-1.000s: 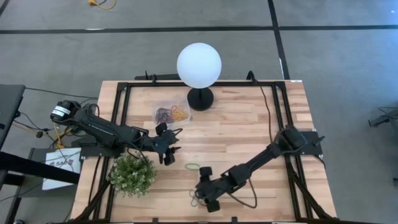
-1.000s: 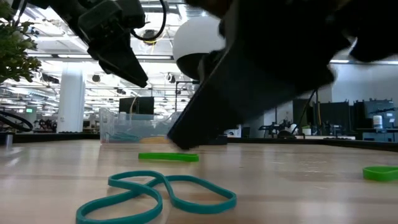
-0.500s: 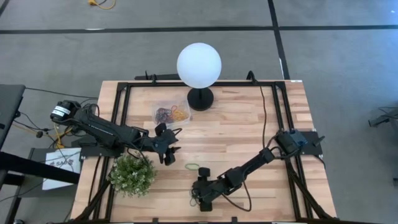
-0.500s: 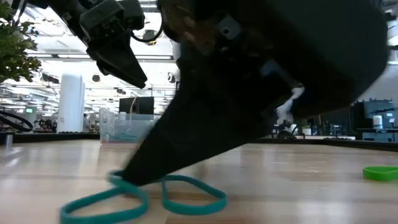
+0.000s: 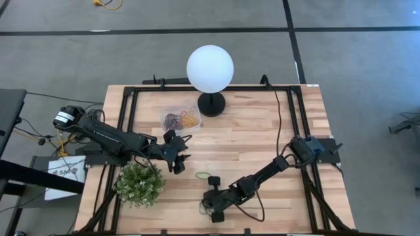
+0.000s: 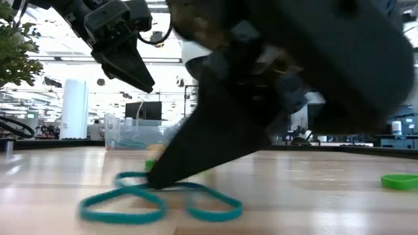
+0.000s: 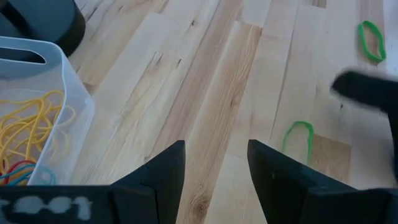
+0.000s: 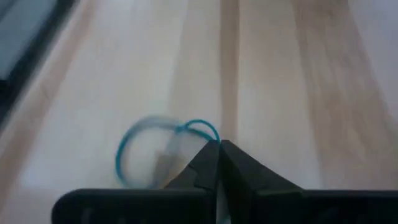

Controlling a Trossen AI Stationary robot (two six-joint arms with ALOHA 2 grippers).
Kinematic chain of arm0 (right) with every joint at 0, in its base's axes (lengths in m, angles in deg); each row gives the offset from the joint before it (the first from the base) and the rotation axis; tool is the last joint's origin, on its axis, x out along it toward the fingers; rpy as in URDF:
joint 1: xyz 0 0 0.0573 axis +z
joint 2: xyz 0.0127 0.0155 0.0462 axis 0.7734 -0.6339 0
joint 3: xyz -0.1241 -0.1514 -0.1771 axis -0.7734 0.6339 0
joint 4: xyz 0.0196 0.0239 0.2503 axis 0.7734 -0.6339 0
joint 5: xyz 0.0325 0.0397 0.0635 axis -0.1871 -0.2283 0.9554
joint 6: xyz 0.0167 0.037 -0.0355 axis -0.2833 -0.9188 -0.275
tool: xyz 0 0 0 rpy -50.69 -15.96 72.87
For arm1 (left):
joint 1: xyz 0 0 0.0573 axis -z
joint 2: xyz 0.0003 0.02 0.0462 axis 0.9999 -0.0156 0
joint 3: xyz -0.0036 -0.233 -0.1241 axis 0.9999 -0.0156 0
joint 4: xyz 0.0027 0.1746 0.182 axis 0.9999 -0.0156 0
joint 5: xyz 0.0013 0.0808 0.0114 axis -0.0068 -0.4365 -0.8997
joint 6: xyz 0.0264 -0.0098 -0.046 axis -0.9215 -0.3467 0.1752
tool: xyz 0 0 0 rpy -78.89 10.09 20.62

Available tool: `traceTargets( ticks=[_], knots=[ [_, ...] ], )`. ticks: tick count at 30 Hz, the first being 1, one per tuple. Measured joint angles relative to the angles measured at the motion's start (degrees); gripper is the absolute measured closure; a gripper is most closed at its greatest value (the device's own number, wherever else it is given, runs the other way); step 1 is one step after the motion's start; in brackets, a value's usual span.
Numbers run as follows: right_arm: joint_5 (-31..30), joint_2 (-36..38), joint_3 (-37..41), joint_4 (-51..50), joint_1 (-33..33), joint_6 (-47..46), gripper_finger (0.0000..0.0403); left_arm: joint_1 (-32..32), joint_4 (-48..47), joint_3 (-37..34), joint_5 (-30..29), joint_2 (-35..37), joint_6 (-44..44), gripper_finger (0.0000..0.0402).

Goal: Pick and place items into bin
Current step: Put the blue rubber band into the transparent bin

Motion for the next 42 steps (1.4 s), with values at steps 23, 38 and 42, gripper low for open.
traceTargets(
  ticks=[23, 38, 42],
  knots=[
    [-10.9, 22.9, -0.1, -25.0, -17.6, 0.4, 0.0401, 0.0, 3.5, 0.0, -3.9, 0.0, -4.4, 0.0237],
    [-4.4, 15.0, -0.1, -7.5, -19.9, 5.3, 0.0402, -0.7, 3.0, 0.0, -3.9, 0.0, -6.5, 0.0237],
    [-4.6, 16.0, -0.2, -5.2, -19.9, 7.0, 0.0402, -1.4, 2.7, 0.0, -3.9, 0.0, -6.9, 0.0237]
  ],
)
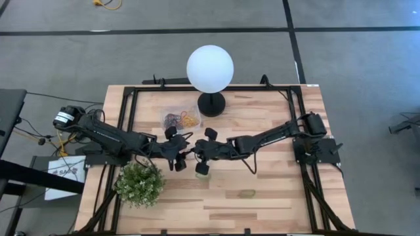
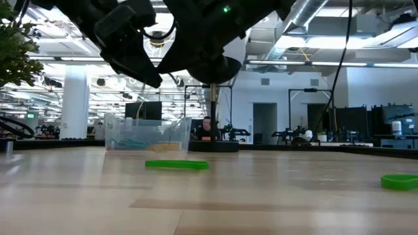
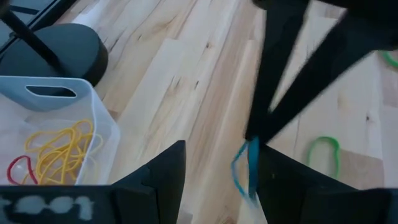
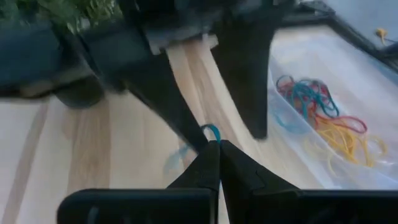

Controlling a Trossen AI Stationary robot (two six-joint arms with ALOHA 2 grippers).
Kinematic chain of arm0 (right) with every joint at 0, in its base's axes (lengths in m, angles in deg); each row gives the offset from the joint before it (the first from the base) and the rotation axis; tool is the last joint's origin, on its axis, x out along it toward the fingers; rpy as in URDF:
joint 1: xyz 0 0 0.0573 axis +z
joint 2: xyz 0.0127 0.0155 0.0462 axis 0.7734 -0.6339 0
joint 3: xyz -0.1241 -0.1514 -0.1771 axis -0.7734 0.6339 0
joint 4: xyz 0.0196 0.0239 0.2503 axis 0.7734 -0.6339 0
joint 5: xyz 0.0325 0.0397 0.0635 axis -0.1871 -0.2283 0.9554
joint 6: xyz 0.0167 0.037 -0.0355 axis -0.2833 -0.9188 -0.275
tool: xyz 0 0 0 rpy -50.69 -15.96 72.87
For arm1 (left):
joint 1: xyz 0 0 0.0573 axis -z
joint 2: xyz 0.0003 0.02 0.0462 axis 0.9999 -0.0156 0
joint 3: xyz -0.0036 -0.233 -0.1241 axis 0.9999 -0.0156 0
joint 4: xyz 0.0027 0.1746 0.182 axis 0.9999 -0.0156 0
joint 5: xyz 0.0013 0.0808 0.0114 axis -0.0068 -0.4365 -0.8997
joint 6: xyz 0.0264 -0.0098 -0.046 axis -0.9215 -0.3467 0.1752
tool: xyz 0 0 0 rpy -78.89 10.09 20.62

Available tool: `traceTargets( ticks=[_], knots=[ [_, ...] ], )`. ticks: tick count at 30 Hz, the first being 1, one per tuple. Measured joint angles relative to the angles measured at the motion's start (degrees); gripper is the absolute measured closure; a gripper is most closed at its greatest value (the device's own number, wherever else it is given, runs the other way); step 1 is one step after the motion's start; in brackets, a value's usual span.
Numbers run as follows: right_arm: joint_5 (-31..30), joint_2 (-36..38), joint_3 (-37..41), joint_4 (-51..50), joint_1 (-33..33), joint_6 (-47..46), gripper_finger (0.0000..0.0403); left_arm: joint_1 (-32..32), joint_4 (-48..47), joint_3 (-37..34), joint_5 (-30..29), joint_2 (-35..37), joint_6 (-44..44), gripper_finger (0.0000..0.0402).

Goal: Pick and place items into bin
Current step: Put the blue rubber band into the transparent bin

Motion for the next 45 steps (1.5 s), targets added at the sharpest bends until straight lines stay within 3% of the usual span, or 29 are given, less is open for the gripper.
traceTargets(
  ticks=[7, 15, 26, 33, 39, 45],
  knots=[
    [0.0, 0.0, 0.1, 1.7, 0.0, 0.2, 0.0402, -0.5, -0.5, 0.0, -0.5, 0.0, 0.0, 0.0252],
    [0.2, 0.0, 0.1, -2.2, -0.1, -4.6, 0.0385, -0.5, -2.9, 0.0, -1.2, 0.0, 1.5, 0.0391],
    [0.2, -0.1, 0.1, -11.7, -0.2, -6.3, 0.0276, -0.5, -4.6, 0.0, -2.8, 0.0, 3.3, 0.0401],
    [0.0, -0.1, 0.1, -24.8, 1.8, -9.9, 0.0212, -0.5, -6.8, 0.0, -17.1, 0.0, 9.1, 0.0401],
    [-0.1, -0.1, 0.1, -32.8, 4.5, -15.4, 0.0188, -1.3, -7.0, 0.0, -29.0, 0.5, 8.7, 0.0401],
    [0.0, -0.1, 0.1, -33.1, 7.7, -15.4, 0.0184, -8.1, -9.5, 0.0, -29.6, 4.7, 6.5, 0.0401]
  ],
)
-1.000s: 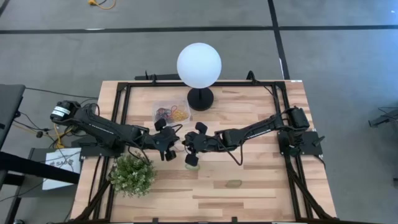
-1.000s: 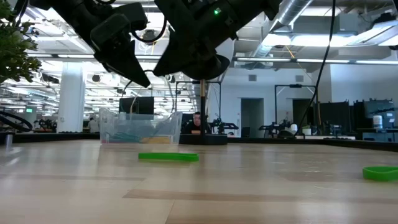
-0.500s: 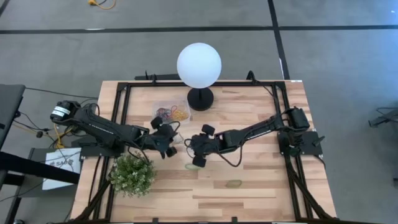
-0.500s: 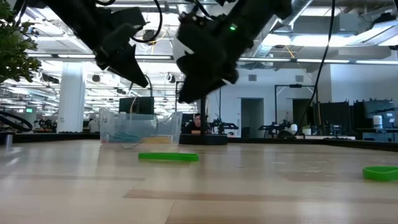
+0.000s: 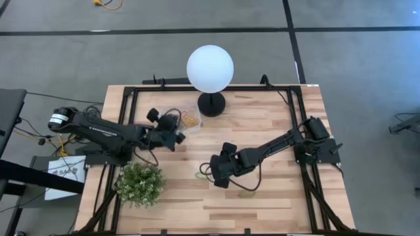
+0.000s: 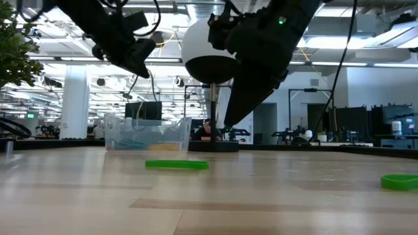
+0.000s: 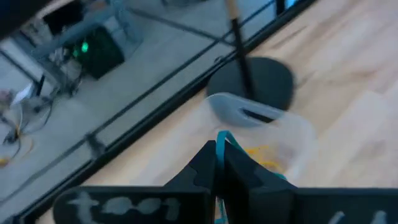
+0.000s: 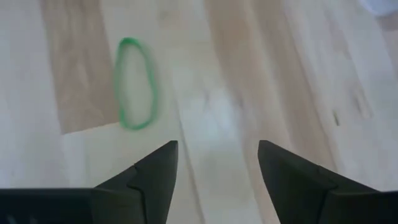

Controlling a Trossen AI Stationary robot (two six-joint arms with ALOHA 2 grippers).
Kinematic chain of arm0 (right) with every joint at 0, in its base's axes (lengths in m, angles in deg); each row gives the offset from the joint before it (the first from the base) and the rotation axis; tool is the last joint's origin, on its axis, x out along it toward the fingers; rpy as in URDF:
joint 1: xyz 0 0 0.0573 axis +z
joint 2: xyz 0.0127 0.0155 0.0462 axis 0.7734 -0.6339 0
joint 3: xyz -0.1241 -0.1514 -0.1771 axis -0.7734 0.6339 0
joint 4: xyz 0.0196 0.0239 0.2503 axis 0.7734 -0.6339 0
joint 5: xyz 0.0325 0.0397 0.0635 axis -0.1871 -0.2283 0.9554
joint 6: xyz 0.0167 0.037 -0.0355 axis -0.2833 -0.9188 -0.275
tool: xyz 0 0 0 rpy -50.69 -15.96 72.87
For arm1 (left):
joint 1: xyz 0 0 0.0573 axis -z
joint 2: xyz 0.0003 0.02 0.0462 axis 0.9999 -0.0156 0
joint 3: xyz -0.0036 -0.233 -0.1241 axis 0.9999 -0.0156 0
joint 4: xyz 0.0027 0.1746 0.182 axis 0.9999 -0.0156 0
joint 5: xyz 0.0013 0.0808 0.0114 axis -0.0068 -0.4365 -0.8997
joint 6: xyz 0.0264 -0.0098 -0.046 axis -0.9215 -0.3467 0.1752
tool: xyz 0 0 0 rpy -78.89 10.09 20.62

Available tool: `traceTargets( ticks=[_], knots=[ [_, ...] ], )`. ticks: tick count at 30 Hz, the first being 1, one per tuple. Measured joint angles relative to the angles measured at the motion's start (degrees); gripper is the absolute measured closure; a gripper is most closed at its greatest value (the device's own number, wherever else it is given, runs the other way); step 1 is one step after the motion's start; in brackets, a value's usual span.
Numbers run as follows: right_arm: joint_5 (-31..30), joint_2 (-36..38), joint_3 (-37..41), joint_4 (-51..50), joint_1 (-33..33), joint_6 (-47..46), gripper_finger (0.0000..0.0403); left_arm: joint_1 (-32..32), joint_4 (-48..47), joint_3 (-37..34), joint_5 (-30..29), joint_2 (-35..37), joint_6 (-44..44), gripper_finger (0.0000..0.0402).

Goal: Pick and place items into bin
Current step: Put the blue rubber band into the transparent bin, then put the green rubber band into the transparent bin

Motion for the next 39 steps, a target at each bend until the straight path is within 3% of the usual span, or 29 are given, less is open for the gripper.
traceTargets(
  ticks=[6, 13, 16, 20, 30, 39],
  knots=[
    [0.0, 0.0, 0.0, 0.4, 2.1, 0.0, 0.0184, -10.0, -1.9, 0.0, 10.6, 0.8, 0.0, 0.0401],
    [0.0, 0.0, 0.0, 2.5, 3.4, 0.0, 0.0184, -19.4, -2.8, 0.1, 8.9, -2.2, 0.1, 0.0401],
    [0.0, 0.0, 0.0, 2.5, 3.4, 0.0, 0.0184, -21.7, -2.7, 0.1, 14.3, -3.0, 1.3, 0.0401],
    [0.0, 0.0, 0.0, 2.5, 3.4, 0.0, 0.0184, -22.2, -3.6, 0.1, 21.1, -4.1, 0.8, 0.0401],
    [0.0, 0.0, 0.0, 5.5, 3.2, 0.0, 0.0184, -22.2, -4.6, 0.1, 18.3, -10.6, -0.2, 0.0394],
    [0.0, 0.0, 0.0, 15.4, 2.5, 0.0, 0.0184, -22.3, -5.3, 0.0, 18.4, -15.1, -0.4, 0.0314]
  ],
)
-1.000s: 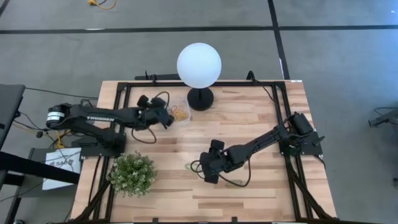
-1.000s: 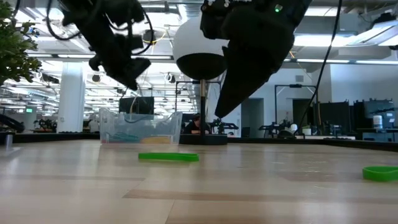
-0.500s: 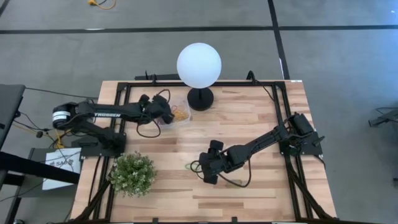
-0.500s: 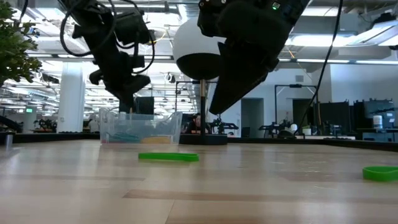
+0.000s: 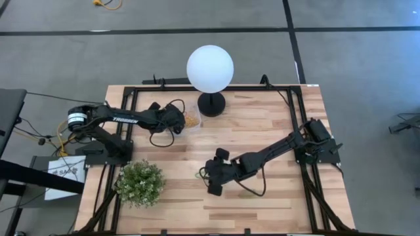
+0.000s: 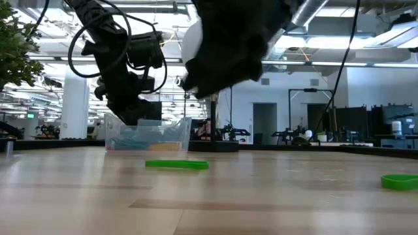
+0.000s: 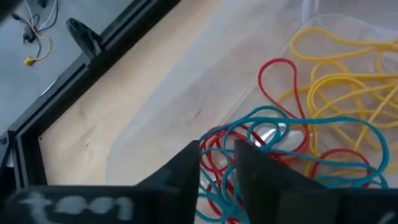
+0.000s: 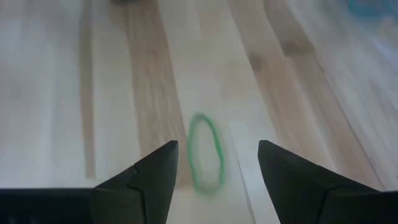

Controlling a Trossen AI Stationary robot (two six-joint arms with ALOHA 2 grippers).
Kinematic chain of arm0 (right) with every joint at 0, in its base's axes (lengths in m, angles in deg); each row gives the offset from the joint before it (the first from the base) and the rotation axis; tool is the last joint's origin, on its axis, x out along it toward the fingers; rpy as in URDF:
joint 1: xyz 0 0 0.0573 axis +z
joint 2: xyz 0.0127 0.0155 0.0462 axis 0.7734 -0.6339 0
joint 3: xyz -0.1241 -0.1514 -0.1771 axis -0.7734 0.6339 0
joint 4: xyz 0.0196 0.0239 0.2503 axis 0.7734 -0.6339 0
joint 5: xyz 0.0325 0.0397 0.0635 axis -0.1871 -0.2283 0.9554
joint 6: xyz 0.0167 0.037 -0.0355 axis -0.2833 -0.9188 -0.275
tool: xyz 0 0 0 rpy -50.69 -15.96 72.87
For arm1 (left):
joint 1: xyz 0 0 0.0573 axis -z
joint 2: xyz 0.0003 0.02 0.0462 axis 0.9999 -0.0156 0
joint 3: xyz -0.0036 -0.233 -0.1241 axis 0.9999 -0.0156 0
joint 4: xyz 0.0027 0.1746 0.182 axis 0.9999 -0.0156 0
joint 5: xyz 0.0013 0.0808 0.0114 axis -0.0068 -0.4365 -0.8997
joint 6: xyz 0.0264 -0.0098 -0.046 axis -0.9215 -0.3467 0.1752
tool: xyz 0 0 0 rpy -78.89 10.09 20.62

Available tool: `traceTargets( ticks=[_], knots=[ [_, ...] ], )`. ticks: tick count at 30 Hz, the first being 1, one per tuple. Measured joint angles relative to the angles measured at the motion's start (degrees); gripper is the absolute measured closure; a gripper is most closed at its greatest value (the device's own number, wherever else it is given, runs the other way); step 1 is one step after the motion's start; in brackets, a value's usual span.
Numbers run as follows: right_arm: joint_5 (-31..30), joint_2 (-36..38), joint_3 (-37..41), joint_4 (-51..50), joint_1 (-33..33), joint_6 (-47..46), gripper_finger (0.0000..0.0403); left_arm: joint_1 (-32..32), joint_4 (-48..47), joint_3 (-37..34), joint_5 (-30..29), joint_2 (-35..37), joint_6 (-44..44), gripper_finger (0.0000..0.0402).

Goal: Pick and place items into bin
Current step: Put the green rubber band into the transparent bin

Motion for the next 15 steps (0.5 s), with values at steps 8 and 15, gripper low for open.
traceTargets(
  ticks=[8, 15],
  knots=[
    [9.0, 0.0, 0.0, 4.8, -3.0, -0.6, 0.0184, 1.7, -0.7, 2.8, 0.9, 1.9, -1.0, 0.0263],
    [7.4, -2.9, 0.2, -3.1, -4.4, -1.5, 0.0184, 5.6, -0.2, 7.6, 0.9, 4.0, -4.5, 0.0269]
  ],
)
